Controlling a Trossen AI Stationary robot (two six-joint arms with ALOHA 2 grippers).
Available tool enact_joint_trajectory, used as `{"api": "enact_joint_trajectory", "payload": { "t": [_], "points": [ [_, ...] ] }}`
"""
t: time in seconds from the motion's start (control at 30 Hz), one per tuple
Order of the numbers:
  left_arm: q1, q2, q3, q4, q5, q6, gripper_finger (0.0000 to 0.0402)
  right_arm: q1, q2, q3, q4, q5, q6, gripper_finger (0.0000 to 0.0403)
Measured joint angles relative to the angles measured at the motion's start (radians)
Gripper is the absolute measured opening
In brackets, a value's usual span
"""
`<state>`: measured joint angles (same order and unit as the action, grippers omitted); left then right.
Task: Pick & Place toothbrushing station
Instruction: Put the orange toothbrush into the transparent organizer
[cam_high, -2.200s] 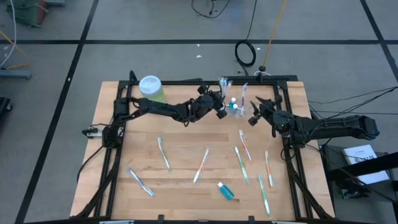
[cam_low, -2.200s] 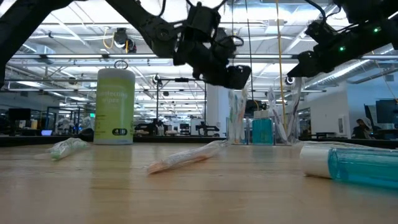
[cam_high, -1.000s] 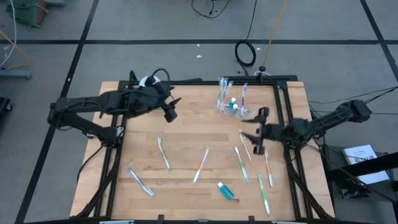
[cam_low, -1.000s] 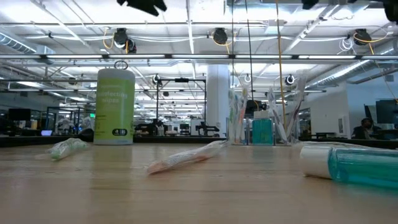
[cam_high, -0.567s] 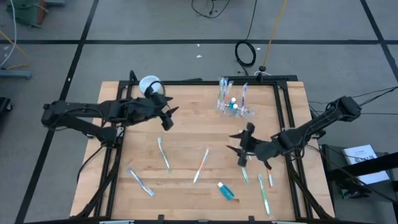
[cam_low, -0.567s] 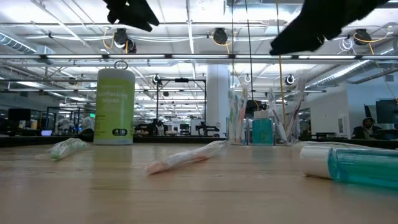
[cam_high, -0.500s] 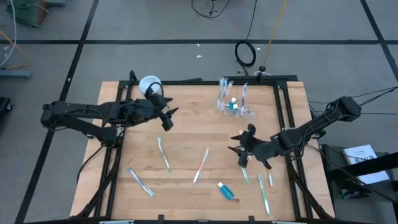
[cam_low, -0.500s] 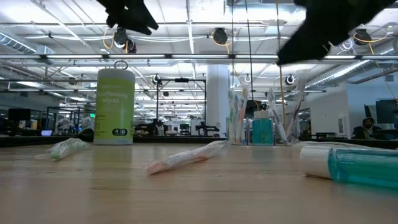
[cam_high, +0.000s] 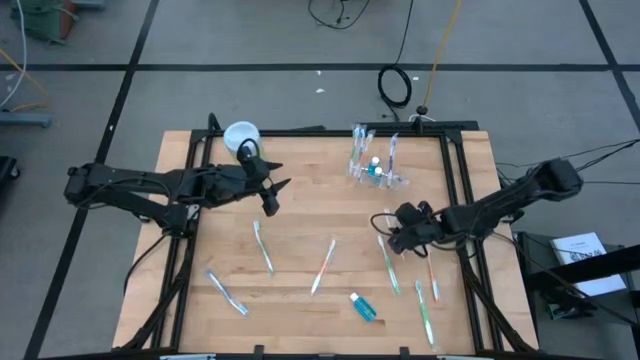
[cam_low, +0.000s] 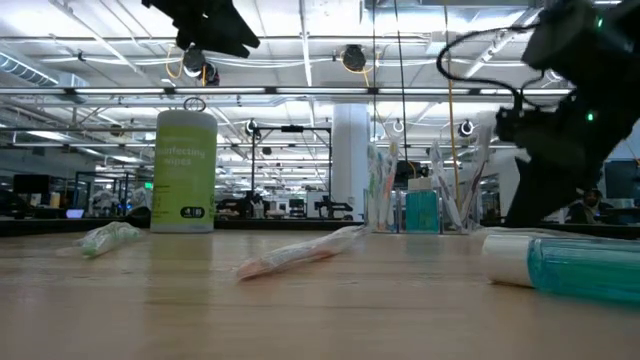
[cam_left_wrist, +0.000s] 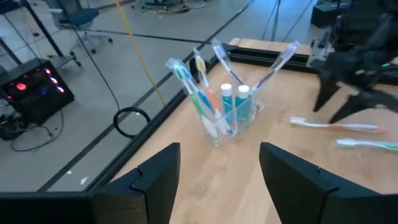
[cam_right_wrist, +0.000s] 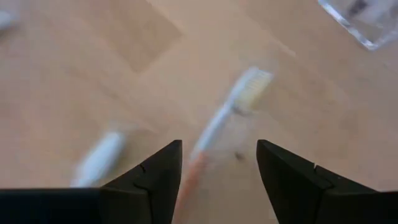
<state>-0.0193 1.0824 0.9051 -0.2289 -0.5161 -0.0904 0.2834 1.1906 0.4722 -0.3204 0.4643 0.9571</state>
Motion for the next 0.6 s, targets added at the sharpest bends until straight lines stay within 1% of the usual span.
{"api": "enact_joint_trajectory", "payload": {
  "t": [0.13,0.27,0.33,0.43,0.6],
  "points": [
    [0.000,0.000,0.000,0.001,0.014,0.004,0.0224,-0.053,0.032,-0.069,0.094,0.005,-0.032,0.0198],
    [0.000,0.000,0.000,0.002,0.019,0.031,0.0223,-0.090,0.063,-0.089,0.172,0.010,-0.078,0.0197],
    [0.000,0.000,0.000,0.002,0.019,0.032,0.0223,-0.099,0.075,-0.089,0.192,0.014,-0.096,0.0190],
    [0.001,0.000,0.000,0.002,0.019,0.033,0.0225,-0.109,0.082,-0.090,0.200,0.009,-0.105,0.0157],
    [0.001,0.000,0.000,0.002,0.019,0.033,0.0220,-0.116,0.072,-0.092,0.201,-0.009,-0.084,0.0067]
  ]
}}
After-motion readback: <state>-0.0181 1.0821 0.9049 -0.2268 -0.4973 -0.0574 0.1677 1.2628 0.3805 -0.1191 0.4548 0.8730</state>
